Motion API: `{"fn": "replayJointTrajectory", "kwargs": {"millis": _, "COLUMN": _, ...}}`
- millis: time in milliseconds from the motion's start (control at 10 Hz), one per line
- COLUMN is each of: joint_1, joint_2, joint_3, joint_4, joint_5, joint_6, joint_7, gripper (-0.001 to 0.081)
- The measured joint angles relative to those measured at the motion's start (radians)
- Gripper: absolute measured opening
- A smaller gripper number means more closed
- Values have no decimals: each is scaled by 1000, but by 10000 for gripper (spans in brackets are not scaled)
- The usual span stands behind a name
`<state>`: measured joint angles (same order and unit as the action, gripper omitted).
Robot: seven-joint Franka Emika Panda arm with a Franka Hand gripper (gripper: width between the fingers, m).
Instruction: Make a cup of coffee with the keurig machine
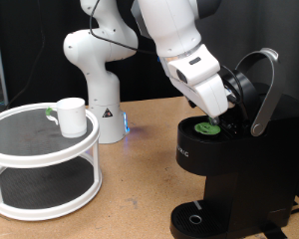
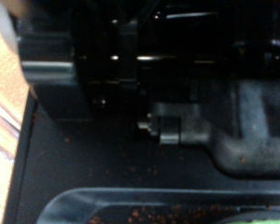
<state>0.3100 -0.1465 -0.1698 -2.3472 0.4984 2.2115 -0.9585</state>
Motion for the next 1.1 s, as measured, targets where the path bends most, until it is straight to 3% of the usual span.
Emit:
{"fn": "replayJointTrajectory", "kwargs": {"millis": 400, "joint_1": -15, "joint_2": -45, "joint_3": -13, "joint_4": 3, "joint_5": 41, "joint_6": 7, "joint_7": 17, "gripper": 803}}
{"fn": "replayJointTrajectory", "kwargs": {"millis": 700, "joint_1": -44, "joint_2": -81, "joint_3": -12, "joint_4": 12, "joint_5": -55, "joint_6": 8, "joint_7": 97, "gripper": 803}}
{"fn": "replayJointTrajectory", "kwargs": {"millis": 1100, "joint_1": -46, "joint_2": -81, "joint_3": -42, "joint_4": 25, "joint_5": 19, "joint_6": -16, "joint_7": 37, "gripper": 803}}
